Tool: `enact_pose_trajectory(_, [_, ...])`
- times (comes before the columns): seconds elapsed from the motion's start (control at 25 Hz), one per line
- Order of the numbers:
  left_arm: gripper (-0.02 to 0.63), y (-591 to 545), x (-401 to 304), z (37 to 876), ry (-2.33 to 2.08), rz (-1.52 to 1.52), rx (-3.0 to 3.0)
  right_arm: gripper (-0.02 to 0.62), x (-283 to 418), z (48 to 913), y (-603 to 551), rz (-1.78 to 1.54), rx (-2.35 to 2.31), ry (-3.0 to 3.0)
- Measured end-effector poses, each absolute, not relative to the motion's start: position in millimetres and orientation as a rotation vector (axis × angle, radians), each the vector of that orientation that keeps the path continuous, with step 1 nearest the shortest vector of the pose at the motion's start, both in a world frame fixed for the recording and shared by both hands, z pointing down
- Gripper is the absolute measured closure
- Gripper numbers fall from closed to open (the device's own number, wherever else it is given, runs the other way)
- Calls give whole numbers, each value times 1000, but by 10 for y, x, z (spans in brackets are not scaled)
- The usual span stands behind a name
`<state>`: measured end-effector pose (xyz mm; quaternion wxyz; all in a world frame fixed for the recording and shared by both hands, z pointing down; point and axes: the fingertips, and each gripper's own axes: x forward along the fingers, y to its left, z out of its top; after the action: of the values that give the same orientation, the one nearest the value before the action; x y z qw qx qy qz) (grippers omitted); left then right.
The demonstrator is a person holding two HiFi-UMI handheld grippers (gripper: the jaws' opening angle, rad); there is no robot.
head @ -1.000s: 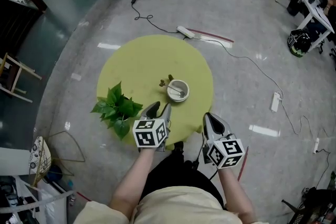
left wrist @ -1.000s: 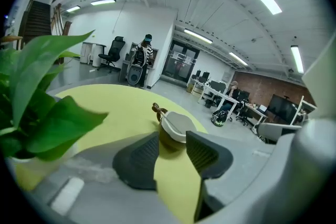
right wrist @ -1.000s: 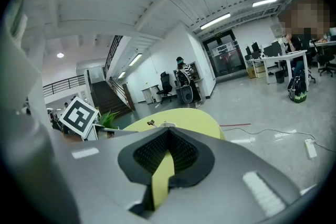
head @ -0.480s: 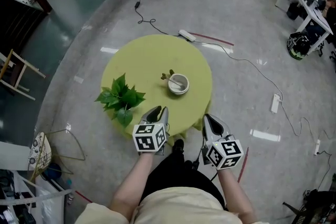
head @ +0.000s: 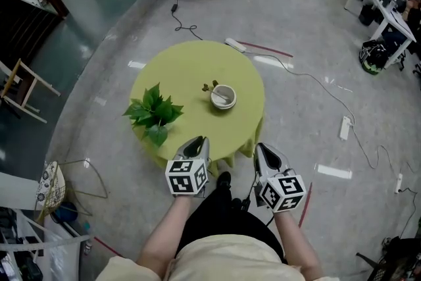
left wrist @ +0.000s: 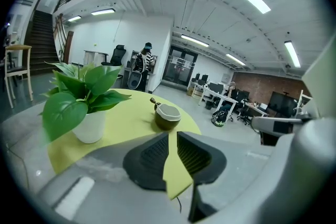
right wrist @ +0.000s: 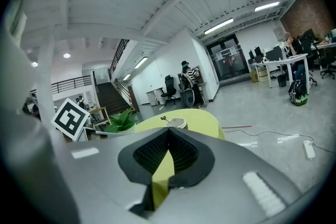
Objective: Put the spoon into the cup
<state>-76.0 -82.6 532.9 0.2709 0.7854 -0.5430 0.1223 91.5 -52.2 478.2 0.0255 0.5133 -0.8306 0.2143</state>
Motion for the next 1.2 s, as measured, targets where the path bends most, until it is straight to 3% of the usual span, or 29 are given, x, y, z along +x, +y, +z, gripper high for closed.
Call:
enact_pose_trajectory(0.56, [604, -363, -722, 5106, -1496, 282, 2176, 595, 1008, 4722, -125, 617, 1584, -2578])
enact_pose_trajectory(1.2, [604, 67, -729, 4924, -1489, 202, 2220, 597, 1087, 4644, 180, 557, 1594, -2587])
